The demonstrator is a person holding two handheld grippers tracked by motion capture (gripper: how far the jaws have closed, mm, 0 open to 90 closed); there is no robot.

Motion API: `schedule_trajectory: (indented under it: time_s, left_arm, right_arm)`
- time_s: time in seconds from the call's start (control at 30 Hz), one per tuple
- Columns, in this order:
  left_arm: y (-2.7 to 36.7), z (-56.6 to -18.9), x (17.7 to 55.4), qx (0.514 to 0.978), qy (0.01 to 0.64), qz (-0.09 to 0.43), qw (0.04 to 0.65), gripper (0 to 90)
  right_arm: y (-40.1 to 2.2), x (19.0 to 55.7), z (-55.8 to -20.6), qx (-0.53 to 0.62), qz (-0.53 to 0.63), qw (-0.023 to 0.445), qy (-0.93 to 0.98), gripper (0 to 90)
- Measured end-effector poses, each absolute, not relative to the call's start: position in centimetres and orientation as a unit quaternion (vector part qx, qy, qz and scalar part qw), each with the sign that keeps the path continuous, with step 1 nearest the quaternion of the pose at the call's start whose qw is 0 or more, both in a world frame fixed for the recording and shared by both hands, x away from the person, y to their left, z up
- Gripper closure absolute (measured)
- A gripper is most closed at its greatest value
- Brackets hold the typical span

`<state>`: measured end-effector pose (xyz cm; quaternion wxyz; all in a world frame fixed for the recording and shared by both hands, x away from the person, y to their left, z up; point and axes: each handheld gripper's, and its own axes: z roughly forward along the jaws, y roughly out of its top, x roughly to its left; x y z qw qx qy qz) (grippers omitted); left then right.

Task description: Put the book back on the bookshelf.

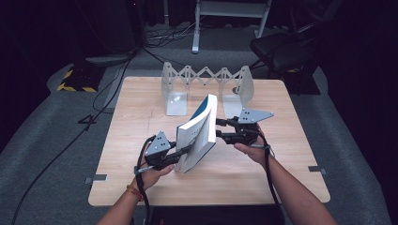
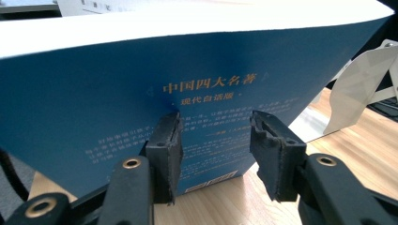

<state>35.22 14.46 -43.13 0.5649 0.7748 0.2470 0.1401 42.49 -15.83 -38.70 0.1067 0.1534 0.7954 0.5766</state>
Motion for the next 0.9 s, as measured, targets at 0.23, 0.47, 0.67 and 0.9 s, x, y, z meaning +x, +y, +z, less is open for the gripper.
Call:
schedule_trajectory:
  time_s: [0.23, 0.47, 0.67, 0.9]
  left_arm:
    - [13.2, -43.3, 36.6, 0.772, 0.233, 0.104, 0.582, 75.1]
    - [9.6, -43.4, 38.3, 0.768, 0.212, 0.072, 0.601, 73.5]
    - [7.3, -43.5, 38.9, 0.767, 0.202, 0.068, 0.605, 72.8]
    - [7.6, -43.2, 38.4, 0.772, 0.202, 0.089, 0.596, 70.5]
  right_arm:
    - [-17.5, 42.8, -39.4, 0.158, 0.578, 0.102, 0.794, 52.1]
    - [-20.6, 43.3, -39.3, 0.188, 0.592, 0.109, 0.776, 55.5]
    - [-23.0, 42.7, -38.5, 0.203, 0.582, 0.139, 0.775, 56.8]
    - [-22.8, 42.0, -38.4, 0.195, 0.584, 0.144, 0.775, 56.6]
